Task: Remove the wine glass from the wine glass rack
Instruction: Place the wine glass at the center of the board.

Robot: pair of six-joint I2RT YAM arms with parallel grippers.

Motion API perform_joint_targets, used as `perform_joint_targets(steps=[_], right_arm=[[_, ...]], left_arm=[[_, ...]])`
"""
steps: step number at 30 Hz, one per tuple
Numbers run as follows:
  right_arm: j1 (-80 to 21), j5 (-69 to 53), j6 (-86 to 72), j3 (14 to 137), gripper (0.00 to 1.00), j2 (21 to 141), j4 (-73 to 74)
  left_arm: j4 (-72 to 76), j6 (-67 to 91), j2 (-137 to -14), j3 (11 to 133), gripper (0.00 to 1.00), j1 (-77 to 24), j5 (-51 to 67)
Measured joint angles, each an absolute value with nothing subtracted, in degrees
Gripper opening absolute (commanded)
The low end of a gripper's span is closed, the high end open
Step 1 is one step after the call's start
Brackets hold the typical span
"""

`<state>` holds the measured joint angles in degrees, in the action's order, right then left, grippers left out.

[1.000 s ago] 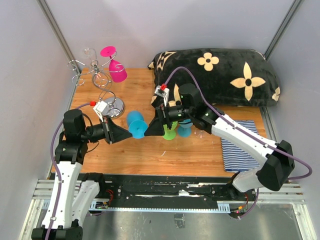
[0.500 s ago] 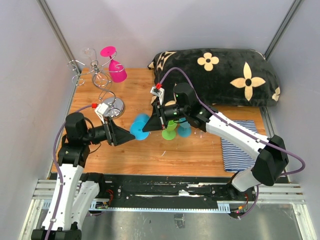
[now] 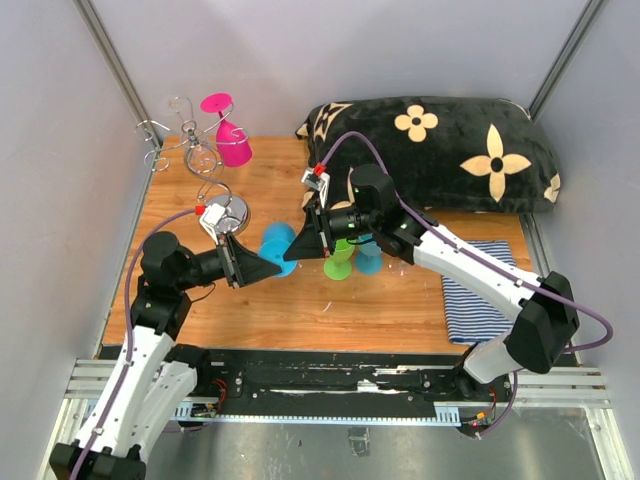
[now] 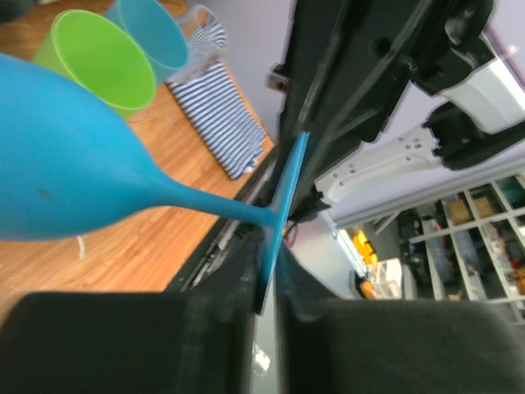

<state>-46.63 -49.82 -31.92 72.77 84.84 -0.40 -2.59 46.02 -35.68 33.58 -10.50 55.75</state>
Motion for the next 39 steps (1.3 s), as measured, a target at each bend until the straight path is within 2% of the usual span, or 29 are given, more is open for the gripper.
perform_joint_targets(steps=[1, 2, 3, 4, 11, 15, 20, 26, 32, 39], right_arm=[[-46.7, -49.7, -31.9, 72.8, 0.15, 84.6, -0.4], [-46.9, -48.9, -31.4, 72.8, 0.25, 84.1, 0.0], [-46.9, -48.3, -31.0, 72.8, 0.4, 83.7, 0.4], [-47.0, -48.1, -30.5, 72.8, 0.49, 83.4, 0.7], [-46.1, -40.3, -24.6, 73.4, 0.76, 77.6, 7.2], [-40.9, -35.3, -23.5, 73.6, 0.78, 72.4, 9.4], [-32.7, -38.1, -26.9, 76.5, 0.8, 74.5, 10.7], [-32.1, -44.3, -29.9, 76.5, 0.82, 80.9, 13.6], [-32.1, -47.6, -30.8, 77.4, 0.85, 83.2, 16.4], [-32.1, -51.7, -29.3, 80.3, 0.82, 83.7, 20.5]], left_arm=[[-2.8, 46.0, -35.9, 33.9, 0.01, -10.9, 55.1], [-2.9, 45.9, -36.2, 34.1, 0.0, -11.1, 55.0], [-2.6, 45.4, -36.1, 34.3, 0.01, -11.2, 54.8], [-2.7, 45.2, -35.7, 34.3, 0.0, -11.4, 54.5], [-9.2, 35.1, -30.2, 34.3, 0.0, -11.4, 53.2], [-15.4, 25.1, -28.6, 34.3, 0.01, -11.5, 54.8], [-22.2, 14.7, -31.6, 34.7, 0.01, -12.9, 58.7], [-18.3, 14.5, -30.4, 34.7, 0.0, -19.1, 61.4], [-14.0, 13.0, -32.8, 34.8, 0.0, -33.1, 55.9], [-10.7, 7.9, -29.5, 34.2, 0.0, -35.4, 49.9]])
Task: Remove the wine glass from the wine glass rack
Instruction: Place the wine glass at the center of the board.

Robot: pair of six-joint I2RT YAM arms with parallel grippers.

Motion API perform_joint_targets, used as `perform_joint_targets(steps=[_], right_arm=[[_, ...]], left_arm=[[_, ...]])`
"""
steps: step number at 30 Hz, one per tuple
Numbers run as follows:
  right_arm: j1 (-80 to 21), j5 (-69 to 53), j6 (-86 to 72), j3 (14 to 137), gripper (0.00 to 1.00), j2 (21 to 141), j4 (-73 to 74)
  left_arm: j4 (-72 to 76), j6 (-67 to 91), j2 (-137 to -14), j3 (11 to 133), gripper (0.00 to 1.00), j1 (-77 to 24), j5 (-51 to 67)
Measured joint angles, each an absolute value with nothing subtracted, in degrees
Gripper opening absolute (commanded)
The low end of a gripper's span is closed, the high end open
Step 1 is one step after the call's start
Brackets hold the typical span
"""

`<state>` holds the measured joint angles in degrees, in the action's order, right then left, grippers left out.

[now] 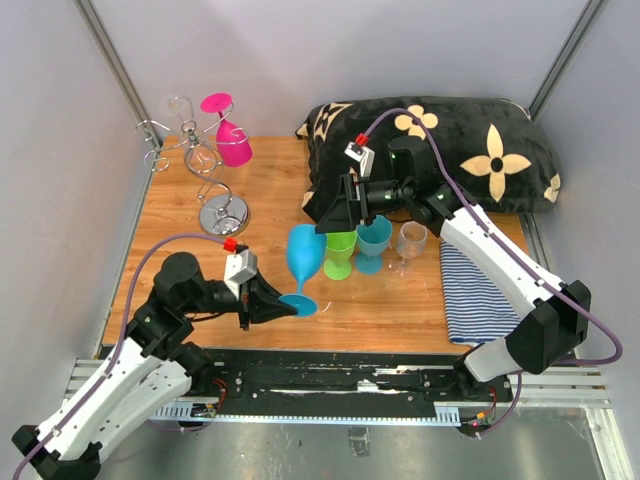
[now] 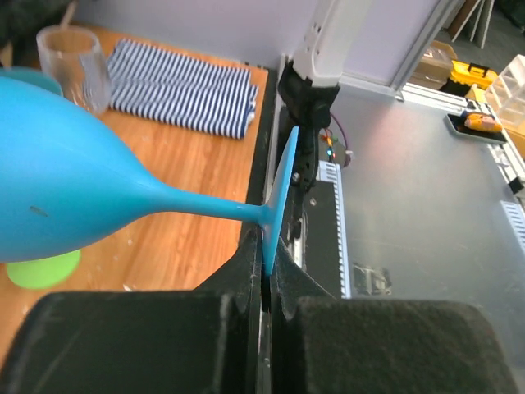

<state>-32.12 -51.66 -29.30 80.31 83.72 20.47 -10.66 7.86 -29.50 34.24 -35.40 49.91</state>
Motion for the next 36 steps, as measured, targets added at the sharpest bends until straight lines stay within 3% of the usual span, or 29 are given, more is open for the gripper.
perform_joint_targets(steps=[4, 10, 13, 17, 19, 21, 22, 23, 26, 30, 32, 36], right_arm=[[-32.1, -53.2, -28.4, 80.3, 0.82, 84.6, 22.5], [-32.2, -57.1, -28.7, 80.5, 0.72, 86.1, 22.2], [-32.8, -60.6, -28.9, 80.8, 0.61, 87.3, 21.7], [-34.0, -64.8, -29.3, 80.8, 0.3, 87.8, 20.4], [-34.0, -66.7, -29.7, 80.8, 0.21, 87.7, 18.8], [-33.8, -68.2, -30.5, 80.7, 0.02, 87.6, 16.6], [-33.8, -69.1, -31.7, 80.5, 0.01, 87.4, 15.6], [-33.7, -69.8, -32.4, 80.3, 0.01, 87.0, 14.8], [-33.6, -70.3, -34.0, 79.7, 0.01, 85.2, 14.1], [-34.5, -65.5, -30.7, 78.8, 0.01, 80.6, 17.2], [-35.0, -61.5, -27.5, 78.8, 0.01, 78.5, 20.3], [-36.4, -51.2, -21.2, 78.8, 0.01, 74.4, 27.5]], left_arm=[[-6.2, 6.7, -28.0, 33.1, 0.0, -35.5, 52.4], [-4.8, 6.4, -30.2, 31.8, 0.01, -35.5, 54.7], [-3.4, 6.5, -30.0, 31.2, 0.0, -35.5, 55.5], [-2.4, 6.8, -29.3, 30.7, 0.0, -35.5, 56.3], [-2.9, 6.7, -29.3, 30.7, 0.01, -35.6, 56.7], [-3.1, 6.7, -29.2, 30.6, 0.01, -35.8, 56.9], [-3.2, 6.6, -29.1, 30.5, 0.02, -35.8, 57.1], [-3.2, 6.7, -28.8, 30.1, 0.09, -35.9, 56.9], [-2.8, 7.5, -27.5, 28.8, 0.44, -35.9, 55.5], [-1.8, 11.1, -26.1, 26.4, 0.73, -35.7, 49.3], [-0.5, 13.6, -24.6, 25.3, 0.96, -35.8, 46.7], [1.3, 18.6, -19.8, 22.9, 1.0, -35.8, 42.4]])
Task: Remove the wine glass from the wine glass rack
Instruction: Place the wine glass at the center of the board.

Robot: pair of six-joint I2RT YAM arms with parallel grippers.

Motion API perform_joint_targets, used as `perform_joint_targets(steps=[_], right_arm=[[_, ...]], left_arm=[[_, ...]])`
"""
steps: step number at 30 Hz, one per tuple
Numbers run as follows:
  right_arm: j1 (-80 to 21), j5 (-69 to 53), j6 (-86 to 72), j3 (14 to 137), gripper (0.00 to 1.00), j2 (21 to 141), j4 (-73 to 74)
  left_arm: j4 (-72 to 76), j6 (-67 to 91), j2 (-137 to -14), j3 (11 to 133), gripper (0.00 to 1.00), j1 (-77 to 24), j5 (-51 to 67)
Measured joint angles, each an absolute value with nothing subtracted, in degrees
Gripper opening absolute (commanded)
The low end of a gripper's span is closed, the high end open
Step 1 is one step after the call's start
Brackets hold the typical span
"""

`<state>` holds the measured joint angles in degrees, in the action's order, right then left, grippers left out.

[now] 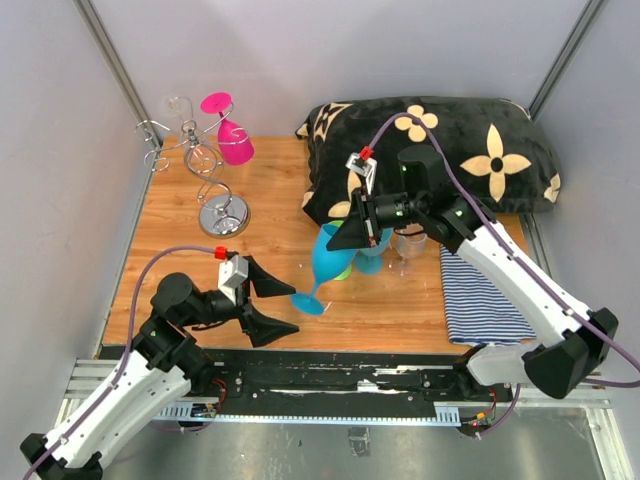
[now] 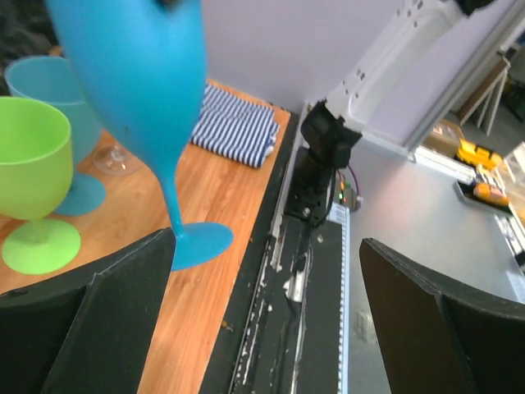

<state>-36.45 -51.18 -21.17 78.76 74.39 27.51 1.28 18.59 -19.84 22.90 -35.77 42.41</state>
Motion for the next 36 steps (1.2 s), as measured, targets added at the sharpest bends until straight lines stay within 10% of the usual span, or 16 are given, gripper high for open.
perform_joint_targets(steps=[17, 35, 36], right_arm=[[-51.3, 6.3, -7.6, 52.0, 0.01, 52.2, 37.2], [-48.8, 18.2, -7.2, 44.5, 0.01, 52.4, 28.2], [-48.6, 18.0, -7.2, 44.4, 0.15, 52.4, 28.0]], left_arm=[[-6.9, 35.8, -8.7, 22.6, 1.0, -35.8, 7.9], [-12.3, 41.7, -6.3, 22.6, 1.0, -35.8, -3.6], [-12.4, 41.8, -6.3, 22.6, 1.0, -35.8, -3.8]])
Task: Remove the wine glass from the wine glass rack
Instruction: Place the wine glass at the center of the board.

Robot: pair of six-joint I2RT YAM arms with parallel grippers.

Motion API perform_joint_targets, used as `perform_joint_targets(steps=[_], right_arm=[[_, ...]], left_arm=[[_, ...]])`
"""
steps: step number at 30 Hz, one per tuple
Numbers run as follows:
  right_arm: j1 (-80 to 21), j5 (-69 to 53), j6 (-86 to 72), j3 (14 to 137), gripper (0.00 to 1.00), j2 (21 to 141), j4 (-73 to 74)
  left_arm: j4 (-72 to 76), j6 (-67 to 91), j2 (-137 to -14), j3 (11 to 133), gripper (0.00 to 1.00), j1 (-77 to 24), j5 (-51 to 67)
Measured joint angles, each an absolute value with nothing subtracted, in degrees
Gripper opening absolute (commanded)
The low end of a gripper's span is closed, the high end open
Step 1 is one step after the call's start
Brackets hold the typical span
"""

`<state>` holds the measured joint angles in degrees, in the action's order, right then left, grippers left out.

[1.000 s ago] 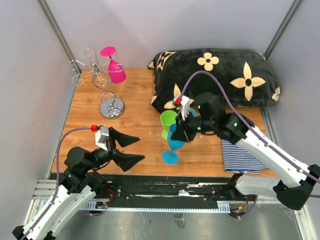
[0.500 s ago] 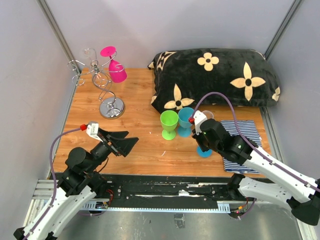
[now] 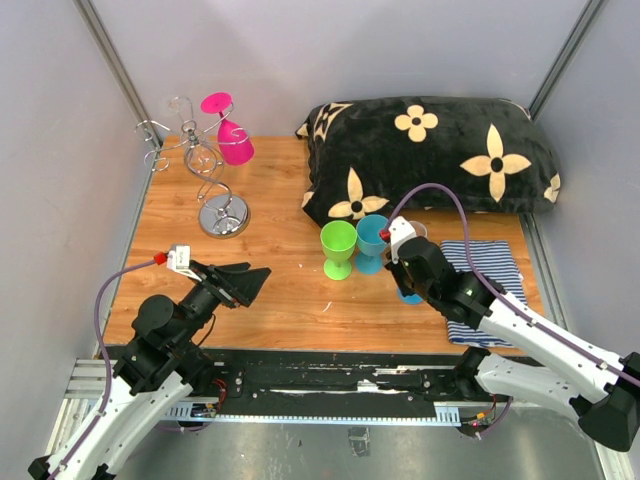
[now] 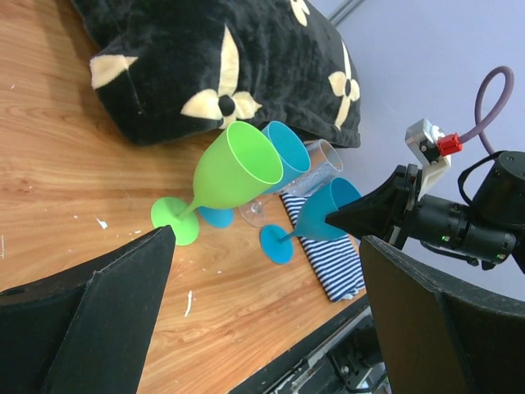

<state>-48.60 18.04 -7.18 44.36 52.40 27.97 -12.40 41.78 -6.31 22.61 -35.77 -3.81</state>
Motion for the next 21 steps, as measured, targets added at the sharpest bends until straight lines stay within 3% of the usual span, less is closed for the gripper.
perform_joint_targets(steps=[1, 9, 11, 13, 16, 21], right_arm=[[-48.5, 18.0, -7.2, 44.3, 0.05, 52.4, 27.7], [-41.2, 10.2, -22.5, 44.2, 0.09, 52.3, 26.4], [-40.1, 8.8, -24.0, 44.2, 0.14, 52.3, 26.4], [-39.5, 7.6, -24.8, 44.2, 0.26, 52.3, 26.5], [-39.4, 7.0, -25.3, 44.5, 0.28, 52.8, 27.9], [-39.3, 6.0, -24.3, 47.1, 0.44, 54.0, 31.3]], left_arm=[[-12.4, 41.9, -6.3, 22.6, 1.0, -35.8, -4.0], [-12.6, 42.0, -6.3, 22.6, 1.0, -35.8, -4.7], [-12.6, 42.1, -6.3, 22.6, 1.0, -35.8, -4.9], [-12.7, 42.3, -6.3, 22.6, 1.0, -35.8, -5.0], [-12.8, 42.5, -6.3, 22.6, 1.0, -35.8, -5.3], [-13.0, 42.5, -6.3, 22.6, 1.0, -35.8, -5.5]])
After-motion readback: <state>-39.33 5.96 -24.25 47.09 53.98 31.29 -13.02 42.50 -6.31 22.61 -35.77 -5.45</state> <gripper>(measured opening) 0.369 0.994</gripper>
